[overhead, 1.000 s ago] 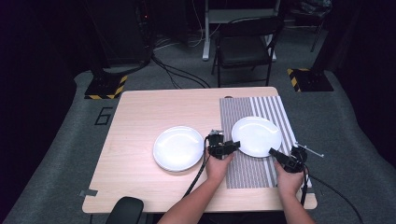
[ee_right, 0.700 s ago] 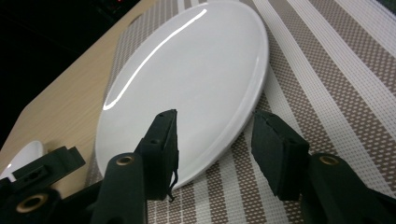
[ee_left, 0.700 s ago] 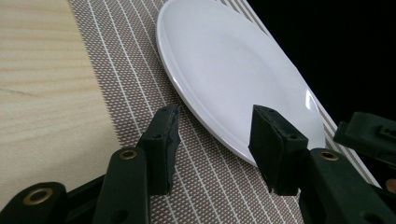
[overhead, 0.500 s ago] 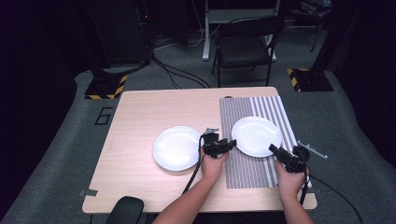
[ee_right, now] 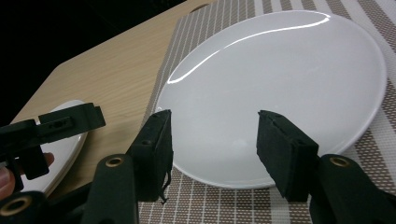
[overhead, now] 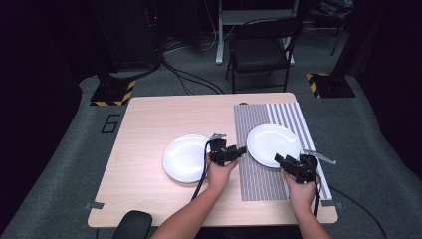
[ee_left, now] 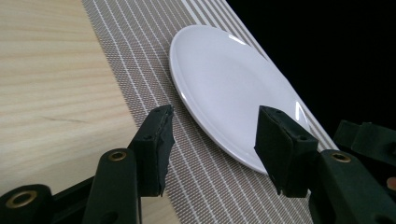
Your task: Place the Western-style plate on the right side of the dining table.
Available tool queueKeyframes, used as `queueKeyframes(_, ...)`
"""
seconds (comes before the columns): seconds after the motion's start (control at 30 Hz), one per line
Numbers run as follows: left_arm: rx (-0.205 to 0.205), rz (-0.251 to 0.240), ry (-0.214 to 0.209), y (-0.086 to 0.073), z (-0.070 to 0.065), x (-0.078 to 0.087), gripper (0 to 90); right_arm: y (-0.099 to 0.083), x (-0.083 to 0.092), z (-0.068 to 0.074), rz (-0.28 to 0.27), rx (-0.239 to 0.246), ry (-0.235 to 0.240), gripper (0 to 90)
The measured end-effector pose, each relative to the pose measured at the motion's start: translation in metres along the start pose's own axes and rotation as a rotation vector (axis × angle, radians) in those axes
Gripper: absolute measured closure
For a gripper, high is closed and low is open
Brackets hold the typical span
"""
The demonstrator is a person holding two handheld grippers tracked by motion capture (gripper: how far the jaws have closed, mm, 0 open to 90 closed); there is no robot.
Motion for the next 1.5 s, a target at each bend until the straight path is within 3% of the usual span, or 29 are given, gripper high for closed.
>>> queueKeyframes(0.2, -0.044, 0.015, 0.032, 0.003, 0.005, 0.013, 45.7, -0.006, -0.005, 0.012, 0.036, 0.039, 0.031, 43.5)
queueKeyframes(0.57, -0.11, 0.021, 0.054, 0.005, 0.013, 0.035, 45.6, -0.009, -0.009, 0.024, 0.057, 0.06, 0.061, 44.2)
queueKeyframes(0.83, -0.136, 0.024, 0.063, 0.005, 0.021, 0.05, 45.4, -0.011, -0.011, 0.031, 0.071, 0.075, 0.078, 44.3)
queueKeyframes(1.07, -0.133, 0.039, 0.071, 0.002, 0.032, 0.064, 45.4, -0.012, -0.013, 0.034, 0.076, 0.078, 0.086, 44.2)
queueKeyframes(1.5, -0.103, 0.001, 0.133, 0.003, 0.068, 0.099, 45.1, -0.015, -0.016, 0.041, 0.089, 0.084, 0.109, 44.2)
Point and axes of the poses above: each handheld gripper's, and its own axes: x roughly backward along the jaws, y roughly out of its top, z roughly to its left, the point moved 9 cm from there along -x, roughly forward along the jaws, and after that the axes turned 2 degrees about y, right-handed, at the moved point
